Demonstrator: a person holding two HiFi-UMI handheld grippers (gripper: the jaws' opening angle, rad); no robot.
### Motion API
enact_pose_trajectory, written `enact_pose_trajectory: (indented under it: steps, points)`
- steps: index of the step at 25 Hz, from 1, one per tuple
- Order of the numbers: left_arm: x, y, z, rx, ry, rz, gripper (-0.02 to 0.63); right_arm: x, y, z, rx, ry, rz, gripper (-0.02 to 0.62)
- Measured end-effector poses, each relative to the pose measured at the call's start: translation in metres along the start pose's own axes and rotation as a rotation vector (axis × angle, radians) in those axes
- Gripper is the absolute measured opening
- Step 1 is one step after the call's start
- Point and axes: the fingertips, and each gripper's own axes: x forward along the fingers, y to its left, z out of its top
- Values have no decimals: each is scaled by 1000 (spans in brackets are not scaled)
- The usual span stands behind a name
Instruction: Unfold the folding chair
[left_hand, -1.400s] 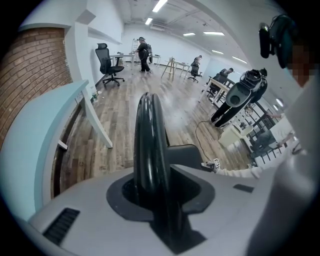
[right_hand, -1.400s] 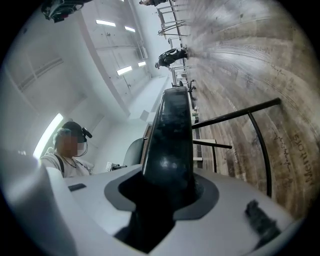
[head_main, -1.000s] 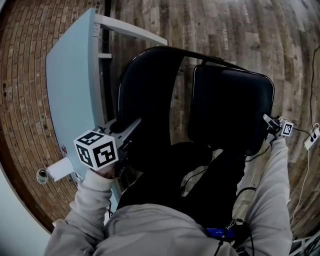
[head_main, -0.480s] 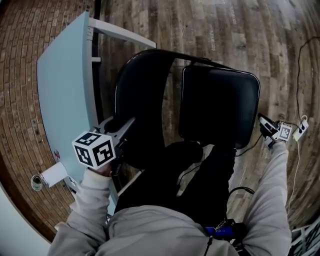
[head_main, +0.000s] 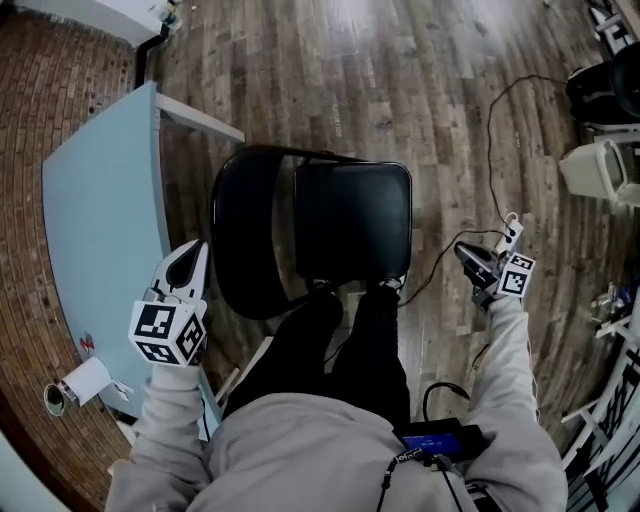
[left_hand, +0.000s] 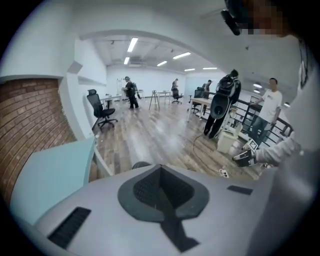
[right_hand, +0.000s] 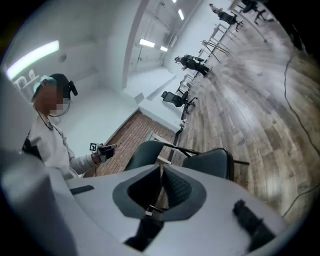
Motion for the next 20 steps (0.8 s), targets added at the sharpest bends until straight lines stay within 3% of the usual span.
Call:
enact_pose_trajectory:
  steps: [5,10,15,20]
  points:
    - [-60,-66,87,37,-168,-85,6,7,183,83,-145,-88,-29,8]
    - [-93,-135,172,-9,-377,-166,5,-22,336,162,-428,-158,-71,8]
    - [-137,-195,253,35,-563,-238,5,-59,421,205,-679,-182,-191,8]
    - [-146,-245,285,30,-617,-329,5,-87,469,253,-810,-329,-325,8]
